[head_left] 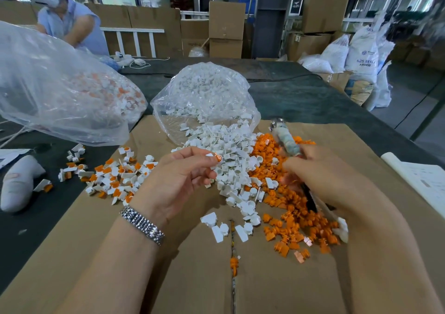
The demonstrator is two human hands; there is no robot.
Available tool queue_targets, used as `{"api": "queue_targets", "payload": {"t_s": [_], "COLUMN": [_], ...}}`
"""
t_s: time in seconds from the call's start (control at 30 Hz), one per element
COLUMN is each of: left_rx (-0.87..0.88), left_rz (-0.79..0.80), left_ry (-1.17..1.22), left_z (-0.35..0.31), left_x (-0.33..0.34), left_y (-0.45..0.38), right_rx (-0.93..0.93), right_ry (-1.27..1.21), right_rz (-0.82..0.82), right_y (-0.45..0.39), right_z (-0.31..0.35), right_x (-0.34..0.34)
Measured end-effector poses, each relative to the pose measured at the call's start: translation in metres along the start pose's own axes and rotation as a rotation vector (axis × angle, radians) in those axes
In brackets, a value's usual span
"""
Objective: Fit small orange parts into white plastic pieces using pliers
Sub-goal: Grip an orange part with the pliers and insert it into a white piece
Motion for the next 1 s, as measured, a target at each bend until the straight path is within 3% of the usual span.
{"api": "queue_targets", "payload": {"t_s": [0.13,0.3,0.63,1.0], "left_rx": [0.026,0.043,0.041,0.009], "left_rz": [-0.013,0.014,-0.044,-0.092], "left_ry": [0.048,0.059,-0.059,-0.047], "left_z": [-0.004,-0.007,-0.006,-0.002], "left_x": [-0.005,-0.004,-0.002,-0.003], "left_y": [-0.001,0.002,0.004,0.005], "right_rx": [-0.031,-0.078,-0.061,-0.123], "right_ry": [-0.22,-0.071,-0.103,-0.055], "right_rz": [0.348,0.436,0.418,0.203], "right_y": [0.024,0.039,0.046,0.044], "right_z": [0.025,0.036,0.034,0.032], "right_x": [0.026,0.054,0.067,0.082]}}
Point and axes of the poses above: each hand's wrist, its own y-axis away from the middle knuckle, its own x-axis out of the palm, z = x × y, the point moved 7 cm from there along -y, towards the middle knuckle
